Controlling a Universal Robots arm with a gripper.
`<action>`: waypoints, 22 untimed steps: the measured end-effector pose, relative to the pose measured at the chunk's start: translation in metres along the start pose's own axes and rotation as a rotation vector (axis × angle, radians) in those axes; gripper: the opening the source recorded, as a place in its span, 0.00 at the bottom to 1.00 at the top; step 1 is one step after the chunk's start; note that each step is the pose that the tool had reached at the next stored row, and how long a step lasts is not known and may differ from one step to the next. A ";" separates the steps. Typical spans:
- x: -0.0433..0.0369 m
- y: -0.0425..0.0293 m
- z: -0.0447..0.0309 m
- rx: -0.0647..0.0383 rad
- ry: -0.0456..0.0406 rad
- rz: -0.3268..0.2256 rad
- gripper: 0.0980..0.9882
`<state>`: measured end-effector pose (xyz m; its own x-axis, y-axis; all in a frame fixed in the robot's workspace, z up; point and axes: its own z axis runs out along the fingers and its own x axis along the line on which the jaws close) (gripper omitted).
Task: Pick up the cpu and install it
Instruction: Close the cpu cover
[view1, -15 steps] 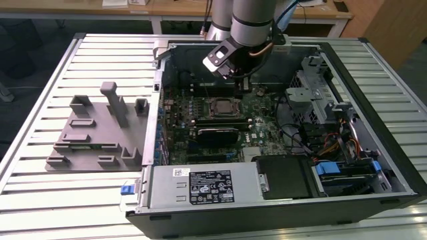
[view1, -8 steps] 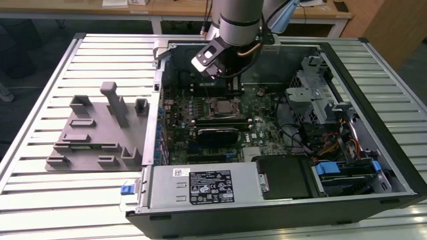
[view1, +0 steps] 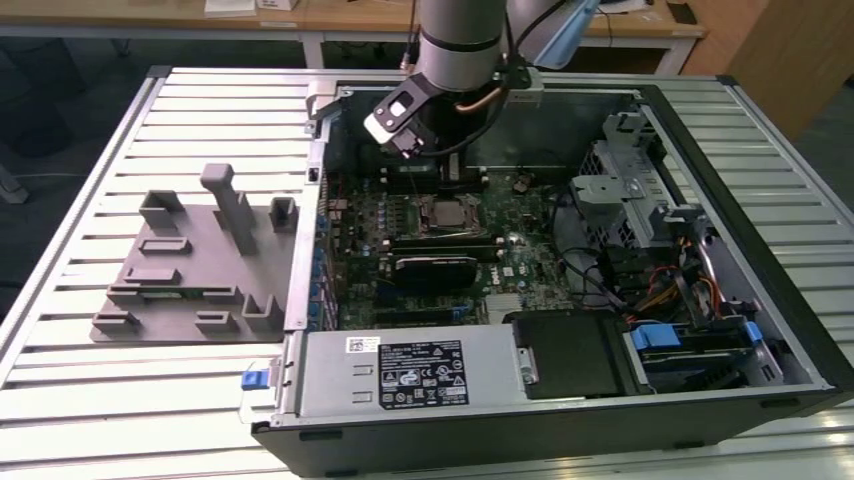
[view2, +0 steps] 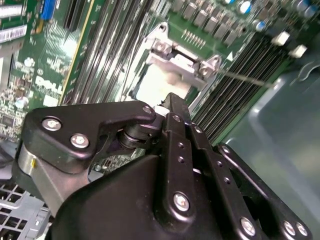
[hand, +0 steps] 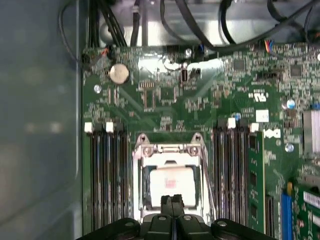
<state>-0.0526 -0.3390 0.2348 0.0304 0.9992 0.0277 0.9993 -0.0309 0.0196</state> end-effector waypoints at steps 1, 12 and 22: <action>-0.0001 -0.0020 0.0000 0.000 0.0000 0.000 0.01; -0.0004 -0.0121 0.0015 0.000 -0.0001 0.000 0.01; -0.0004 -0.0120 0.0029 0.004 0.0026 -0.131 0.01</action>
<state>-0.0646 -0.3389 0.2316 -0.1009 0.9945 0.0277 0.9948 0.1003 0.0196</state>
